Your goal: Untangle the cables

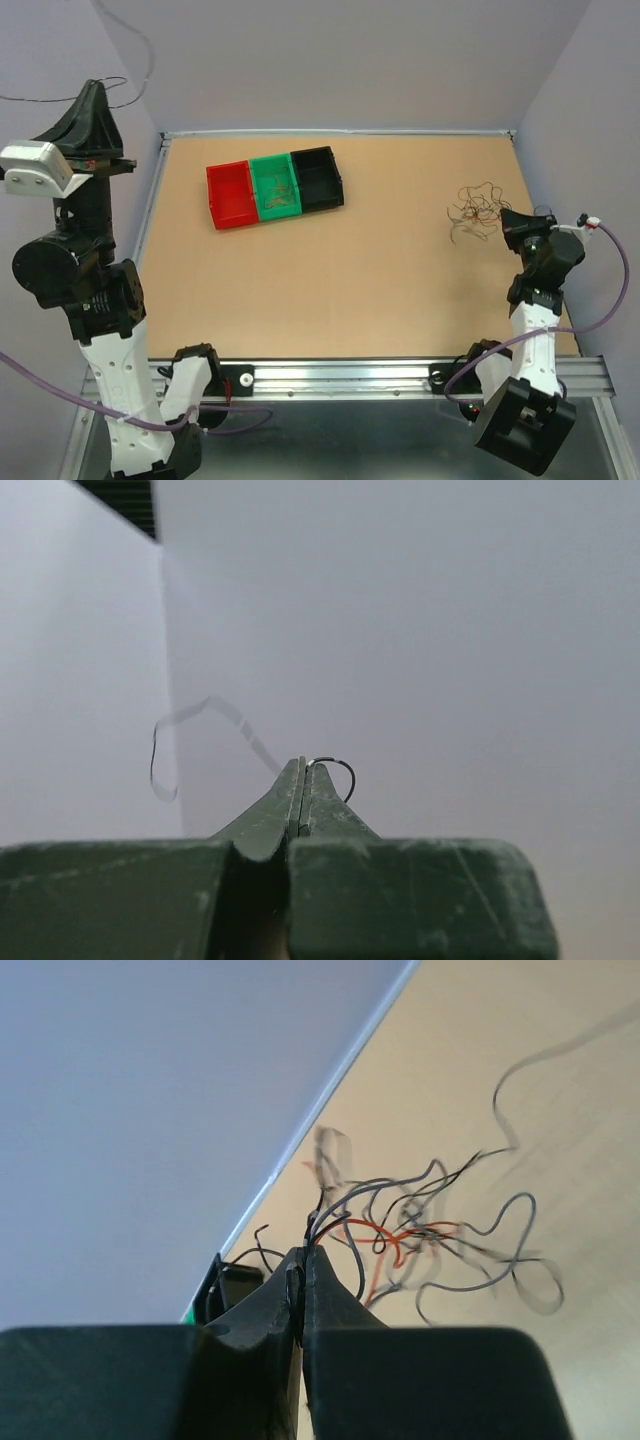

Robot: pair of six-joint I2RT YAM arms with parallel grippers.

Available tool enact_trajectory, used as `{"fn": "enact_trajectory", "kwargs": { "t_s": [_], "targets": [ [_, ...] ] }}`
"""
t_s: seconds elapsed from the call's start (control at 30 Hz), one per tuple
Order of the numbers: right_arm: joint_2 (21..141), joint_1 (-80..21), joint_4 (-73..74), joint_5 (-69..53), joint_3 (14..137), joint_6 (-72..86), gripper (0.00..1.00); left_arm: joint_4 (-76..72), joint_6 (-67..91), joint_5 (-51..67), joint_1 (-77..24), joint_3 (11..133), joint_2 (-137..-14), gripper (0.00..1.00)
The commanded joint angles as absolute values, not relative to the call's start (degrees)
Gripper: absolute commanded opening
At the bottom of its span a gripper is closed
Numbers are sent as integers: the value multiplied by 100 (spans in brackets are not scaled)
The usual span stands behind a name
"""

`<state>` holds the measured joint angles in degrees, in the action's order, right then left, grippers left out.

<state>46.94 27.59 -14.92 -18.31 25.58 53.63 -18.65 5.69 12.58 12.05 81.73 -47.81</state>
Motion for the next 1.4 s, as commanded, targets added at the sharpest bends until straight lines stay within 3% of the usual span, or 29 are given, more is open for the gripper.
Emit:
{"fn": "enact_trajectory", "kwargs": {
  "t_s": [0.0, 0.23, 0.5, 0.73, 1.13, 1.23, 1.27, 1.37],
  "targets": [
    [4387, 2549, -1530, -2285, 3155, 4975, 1, -1855, 669, 2426, 889, 8287, -5247, 0],
    [4044, 1996, -678, -2582, 3902, 4123, 1, -732, -350, 1812, -605, 9069, -5887, 0],
    [4306, 1364, -27, -2769, 4420, 3455, 1, -668, -1151, 1178, -2098, 8359, -6205, 0],
    [5098, -717, 685, -787, 4904, 2813, 1, -1220, -1573, 1203, -2557, 7244, -6232, 0],
    [6284, -3048, 1696, 1379, 5782, 2066, 2, -2082, -1828, 1564, -2707, 5969, -5740, 0],
    [6319, -3410, 1828, 1442, 5845, 1838, 17, -2180, -1732, 1573, -2707, 5757, -5529, 0],
    [6328, -3428, 1828, 1363, 5845, 1802, 43, -2171, -1688, 1634, -2707, 5705, -5467, 0],
    [6197, -3489, 1628, 1074, 5740, 1610, 78, -2092, -1635, 1853, -2707, 5669, -5362, 0]
  ]
}}
